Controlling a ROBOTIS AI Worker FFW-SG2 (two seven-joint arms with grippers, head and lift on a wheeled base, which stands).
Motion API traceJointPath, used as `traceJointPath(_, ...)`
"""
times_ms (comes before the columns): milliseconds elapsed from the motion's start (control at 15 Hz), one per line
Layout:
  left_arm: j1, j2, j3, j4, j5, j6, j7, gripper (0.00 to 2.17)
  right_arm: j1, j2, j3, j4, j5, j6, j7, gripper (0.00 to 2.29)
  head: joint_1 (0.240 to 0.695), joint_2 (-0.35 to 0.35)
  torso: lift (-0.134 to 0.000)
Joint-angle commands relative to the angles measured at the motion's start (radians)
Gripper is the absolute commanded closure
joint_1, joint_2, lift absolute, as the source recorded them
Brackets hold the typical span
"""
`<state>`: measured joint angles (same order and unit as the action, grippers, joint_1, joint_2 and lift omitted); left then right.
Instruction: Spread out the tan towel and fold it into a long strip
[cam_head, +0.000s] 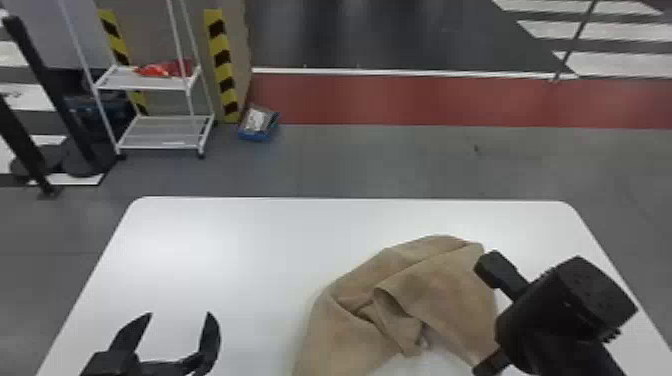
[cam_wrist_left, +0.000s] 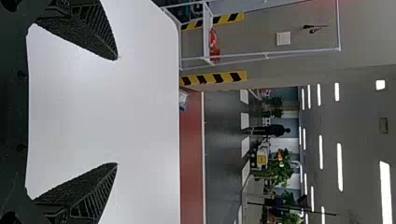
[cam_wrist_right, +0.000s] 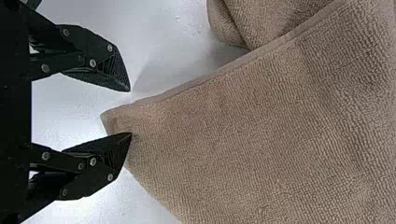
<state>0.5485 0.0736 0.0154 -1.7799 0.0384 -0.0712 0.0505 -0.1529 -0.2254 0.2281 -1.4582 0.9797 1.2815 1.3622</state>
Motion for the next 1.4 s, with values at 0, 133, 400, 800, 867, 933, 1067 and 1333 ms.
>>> traceJointPath(0,-0.001,0.0,0.0,0.0,0.0,0.0,0.0,0.07,-0.007,0.0,0.004,0.015,0.011,-0.003,0.005,0.65,0.695,-0.038,0.0)
traceJointPath(133,-0.001,0.0,0.0,-0.001,0.0,0.0,0.0,0.07,-0.016,0.0,0.008,0.028,0.017,-0.003,0.005,0.71,0.695,-0.042,0.0)
traceJointPath(400,-0.001,0.0,0.0,-0.001,-0.002,0.0,-0.001,0.07,-0.019,-0.005,0.008,0.03,0.025,-0.003,0.005,0.87,0.695,-0.048,0.0)
traceJointPath(800,-0.001,0.0,-0.002,-0.007,-0.003,0.003,-0.003,0.07,-0.014,-0.005,-0.078,-0.025,0.014,0.016,0.005,1.78,0.695,-0.065,0.0)
traceJointPath(867,-0.001,0.0,-0.002,-0.007,-0.003,0.003,-0.005,0.07,-0.014,-0.005,-0.128,-0.062,-0.006,0.016,0.005,1.78,0.695,-0.069,0.0)
traceJointPath(933,-0.001,0.0,-0.003,-0.007,-0.003,0.003,-0.005,0.07,-0.014,-0.005,-0.185,-0.103,-0.046,0.016,0.005,1.78,0.695,-0.073,0.0)
traceJointPath(1067,-0.004,0.0,-0.008,-0.001,-0.003,0.003,-0.014,0.07,-0.013,-0.006,-0.26,-0.214,-0.108,0.037,0.005,1.78,0.695,-0.084,0.0)
traceJointPath(1333,-0.007,0.0,-0.008,-0.001,-0.035,0.046,-0.267,0.15,-0.07,0.0,-0.354,-0.274,-0.217,0.132,0.005,1.78,0.695,-0.127,0.0)
